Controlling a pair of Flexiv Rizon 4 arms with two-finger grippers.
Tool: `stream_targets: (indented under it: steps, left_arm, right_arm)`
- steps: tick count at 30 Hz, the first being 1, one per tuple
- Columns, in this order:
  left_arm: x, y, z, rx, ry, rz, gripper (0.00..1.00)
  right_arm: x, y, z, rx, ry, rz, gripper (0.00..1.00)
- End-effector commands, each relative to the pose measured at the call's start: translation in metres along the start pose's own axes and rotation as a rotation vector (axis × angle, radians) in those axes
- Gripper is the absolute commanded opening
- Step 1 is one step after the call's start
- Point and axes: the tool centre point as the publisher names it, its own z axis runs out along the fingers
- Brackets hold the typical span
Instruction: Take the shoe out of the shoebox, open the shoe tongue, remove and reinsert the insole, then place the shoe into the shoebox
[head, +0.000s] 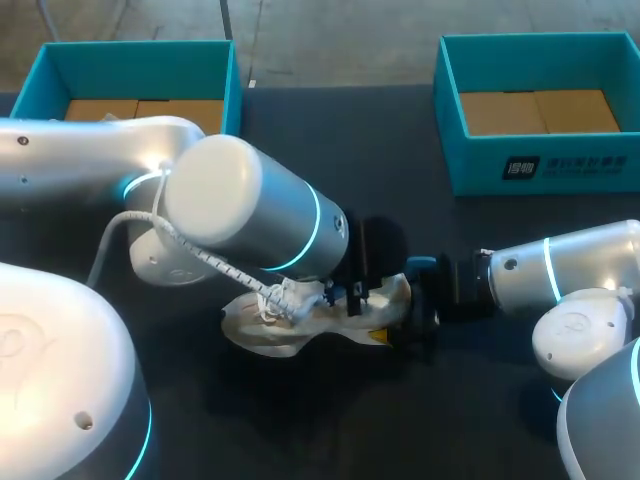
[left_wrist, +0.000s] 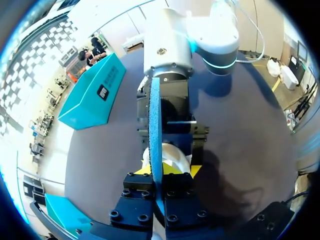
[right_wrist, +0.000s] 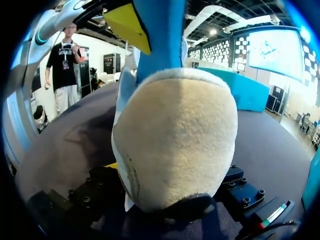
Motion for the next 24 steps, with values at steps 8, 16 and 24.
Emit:
stream_targets:
  steps: [8, 16, 24]
  left_arm:
    - [-0.007, -0.023, -0.036, 0.012, 0.078, -0.024, 0.00]
    - [-0.013, -0.034, -0.052, 0.035, 0.166, -0.034, 0.00]
    - [-0.023, -0.050, -0.075, 0.101, 0.219, -0.024, 0.00]
  right_arm:
    - [0.001, -0.003, 0.007, 0.007, -0.001, 0.000, 0.00]
    - [0.001, -0.003, 0.007, 0.007, -0.001, 0.000, 0.00]
    - [0.001, -0.003, 0.007, 0.007, -0.001, 0.000, 0.00]
